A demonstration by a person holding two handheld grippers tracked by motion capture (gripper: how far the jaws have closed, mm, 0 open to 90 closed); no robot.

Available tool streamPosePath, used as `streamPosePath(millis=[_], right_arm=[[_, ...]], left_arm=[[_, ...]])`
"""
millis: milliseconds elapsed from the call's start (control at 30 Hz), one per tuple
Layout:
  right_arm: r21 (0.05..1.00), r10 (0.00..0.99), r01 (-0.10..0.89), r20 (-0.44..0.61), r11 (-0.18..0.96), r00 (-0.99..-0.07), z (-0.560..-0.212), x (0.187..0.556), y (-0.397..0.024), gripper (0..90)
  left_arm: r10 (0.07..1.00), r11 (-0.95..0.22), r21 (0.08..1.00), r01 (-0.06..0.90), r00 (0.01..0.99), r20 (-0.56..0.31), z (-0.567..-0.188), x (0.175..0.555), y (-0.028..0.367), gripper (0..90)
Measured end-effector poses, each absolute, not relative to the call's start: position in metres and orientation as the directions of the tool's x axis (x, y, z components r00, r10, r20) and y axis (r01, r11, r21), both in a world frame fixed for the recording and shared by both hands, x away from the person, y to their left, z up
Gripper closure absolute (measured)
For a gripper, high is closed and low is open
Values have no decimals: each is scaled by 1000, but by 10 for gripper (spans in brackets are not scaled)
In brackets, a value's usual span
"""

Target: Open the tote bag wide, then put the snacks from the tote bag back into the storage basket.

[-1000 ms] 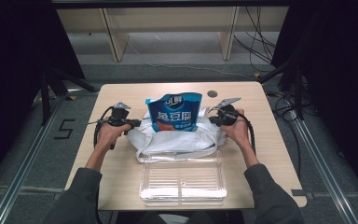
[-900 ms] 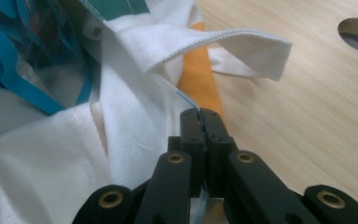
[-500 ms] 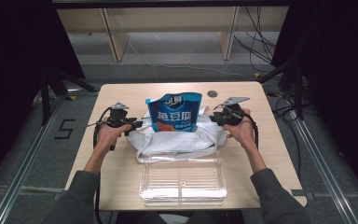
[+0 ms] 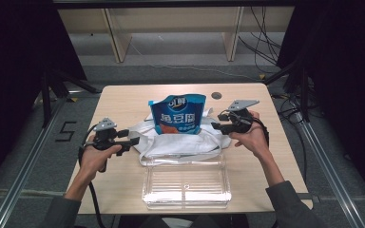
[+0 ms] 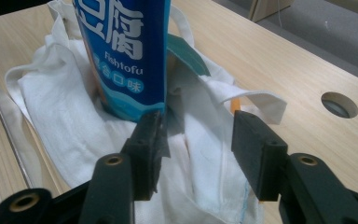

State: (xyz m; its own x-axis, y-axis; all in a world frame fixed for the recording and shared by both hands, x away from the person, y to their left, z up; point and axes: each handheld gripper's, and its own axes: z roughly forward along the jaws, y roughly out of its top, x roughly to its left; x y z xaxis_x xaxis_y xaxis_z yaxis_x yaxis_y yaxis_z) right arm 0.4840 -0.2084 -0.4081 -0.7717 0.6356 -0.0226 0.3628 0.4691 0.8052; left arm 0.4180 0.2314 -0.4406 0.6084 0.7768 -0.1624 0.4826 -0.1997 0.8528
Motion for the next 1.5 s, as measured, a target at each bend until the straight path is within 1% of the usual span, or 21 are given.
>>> streamPosePath(millis=[67, 100, 133, 200, 267, 367, 433, 467, 533, 733, 900, 933, 1000, 1033, 1133, 1233, 1267, 1300, 1367, 1400, 1500], right_arm=[[805, 647, 364, -32, 469, -762, -407, 481, -206, 487], [798, 647, 369, -35, 477, -761, -405, 481, -206, 475], [801, 634, 350, -48, 486, -772, -405, 481, -205, 467], [802, 641, 345, -61, 488, -765, -402, 479, -204, 448], [801, 644, 356, -48, 482, -763, -399, 478, -204, 437], [797, 639, 355, -50, 488, -767, -397, 477, -206, 429], [802, 644, 358, -44, 479, -764, -396, 475, -206, 416], [803, 642, 344, -60, 486, -764, -396, 475, -207, 413], [797, 646, 362, -46, 484, -762, -396, 474, -207, 406], [792, 634, 362, -41, 492, -772, -394, 470, -205, 398], [783, 626, 359, -48, 507, -778, -395, 469, -203, 391], [779, 619, 358, -50, 515, -784, -396, 469, -203, 389], [780, 632, 368, -45, 506, -774, -397, 469, -201, 381], [777, 627, 364, -50, 513, -778, -397, 469, -201, 376], [770, 620, 365, -51, 524, -783, -396, 469, -200, 366], [779, 619, 357, -50, 515, -784, -395, 468, -200, 359], [783, 623, 351, -61, 514, -780, -394, 468, -200, 350], [774, 613, 351, -61, 527, -788, -392, 468, -201, 345], [784, 624, 341, -75, 519, -778, -390, 466, -200, 335], [772, 621, 357, -62, 527, -781, -387, 465, -201, 330], [785, 623, 335, -81, 521, -778, -380, 464, -199, 312]], left_arm=[[789, -182, 851, 492, 590, -172, -444, 408, 232, 300], [795, -188, 851, 491, 585, -161, -447, 401, 233, 270], [799, -191, 852, 487, 581, -153, -450, 395, 233, 266], [809, -196, 856, 479, 572, -135, -453, 388, 233, 265], [819, -218, 854, 472, 564, -103, -461, 376, 233, 260], [820, -222, 846, 485, 562, -107, -468, 366, 233, 259], [825, -270, 838, 475, 563, -53, -474, 357, 234, 256], [830, -272, 836, 476, 556, -48, -476, 355, 234, 254], [844, -258, 840, 478, 535, -45, -479, 350, 235, 252], [852, -258, 826, 500, 521, -49, -488, 342, 235, 244], [853, -269, 824, 500, 520, -37, -490, 337, 235, 240], [852, -282, 823, 494, 522, -22, -491, 337, 236, 240], [855, -275, 822, 498, 518, -27, -492, 336, 234, 240], [841, -321, 807, 495, 542, 3, -491, 335, 237, 239], [849, -287, 819, 497, 527, -22, -493, 335, 233, 235], [844, -304, 819, 487, 536, -5, -493, 334, 234, 223], [848, -292, 818, 496, 529, -17, -493, 334, 233, 217], [849, -293, 816, 497, 529, -17, -493, 334, 233, 209], [846, -301, 816, 494, 533, -11, -493, 333, 233, 197], [845, -297, 818, 493, 535, -16, -493, 334, 232, 192], [835, -322, 816, 480, 550, 6, -492, 333, 233, 181]])
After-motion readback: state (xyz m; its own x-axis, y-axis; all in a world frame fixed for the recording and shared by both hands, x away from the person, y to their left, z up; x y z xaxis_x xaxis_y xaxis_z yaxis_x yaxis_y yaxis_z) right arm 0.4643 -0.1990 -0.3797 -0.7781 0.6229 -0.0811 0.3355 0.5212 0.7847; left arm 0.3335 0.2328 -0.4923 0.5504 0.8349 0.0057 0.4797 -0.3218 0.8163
